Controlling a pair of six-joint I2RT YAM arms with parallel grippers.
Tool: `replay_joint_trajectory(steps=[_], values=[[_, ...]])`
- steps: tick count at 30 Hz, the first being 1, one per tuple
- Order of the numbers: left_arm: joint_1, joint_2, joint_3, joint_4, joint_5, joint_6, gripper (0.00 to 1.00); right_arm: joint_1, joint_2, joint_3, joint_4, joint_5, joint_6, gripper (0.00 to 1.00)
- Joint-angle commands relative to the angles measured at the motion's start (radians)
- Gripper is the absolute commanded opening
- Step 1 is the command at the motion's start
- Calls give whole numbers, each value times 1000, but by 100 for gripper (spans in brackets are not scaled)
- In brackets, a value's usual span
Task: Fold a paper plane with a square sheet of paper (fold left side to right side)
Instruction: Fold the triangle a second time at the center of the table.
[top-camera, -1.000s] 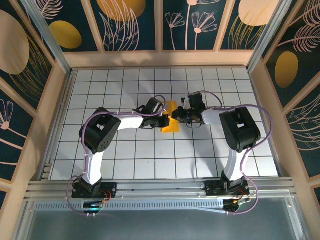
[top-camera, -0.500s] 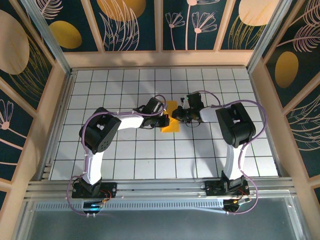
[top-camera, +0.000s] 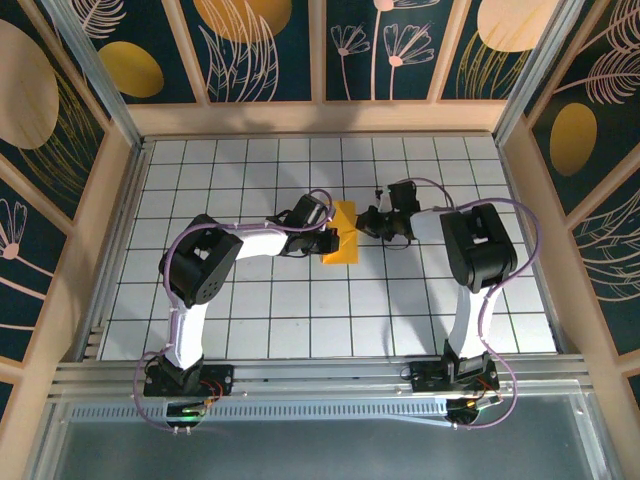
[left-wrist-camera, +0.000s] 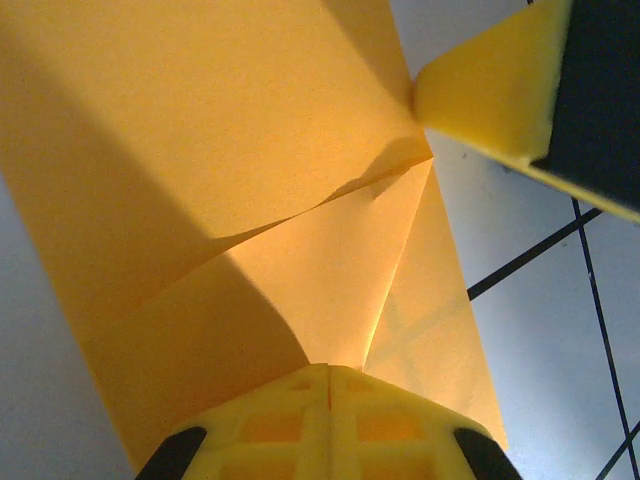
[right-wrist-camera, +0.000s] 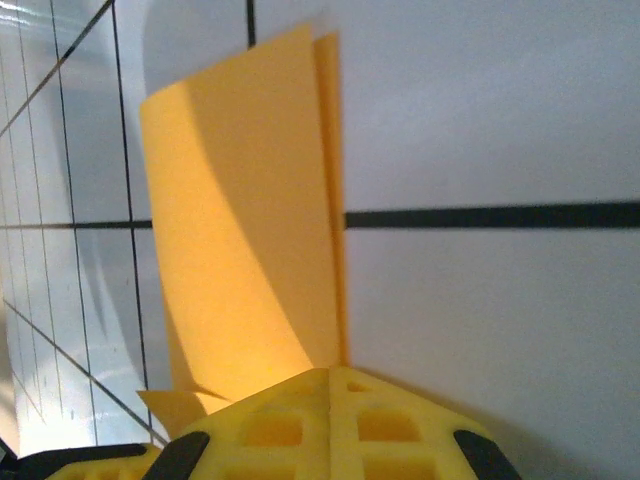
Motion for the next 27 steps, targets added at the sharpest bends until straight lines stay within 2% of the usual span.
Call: replay_joint_trajectory(steps=[1, 7, 13, 19, 27], values=[[4, 45, -16, -110, -47, -3, 0, -26, 29, 18, -35, 29, -28, 0], [3, 34, -27, -89, -34, 0, 0, -28, -65, 14, -51, 27, -28, 0], [4, 24, -36, -70, -24, -8, 0, 2, -135, -38, -31, -51, 1, 0], [4, 24, -35, -66, -18, -7, 0, 81, -103, -71, 13, -96, 59, 0], [3, 22, -34, -54, -6, -13, 0, 112, -32, -53, 40, -93, 84, 0]])
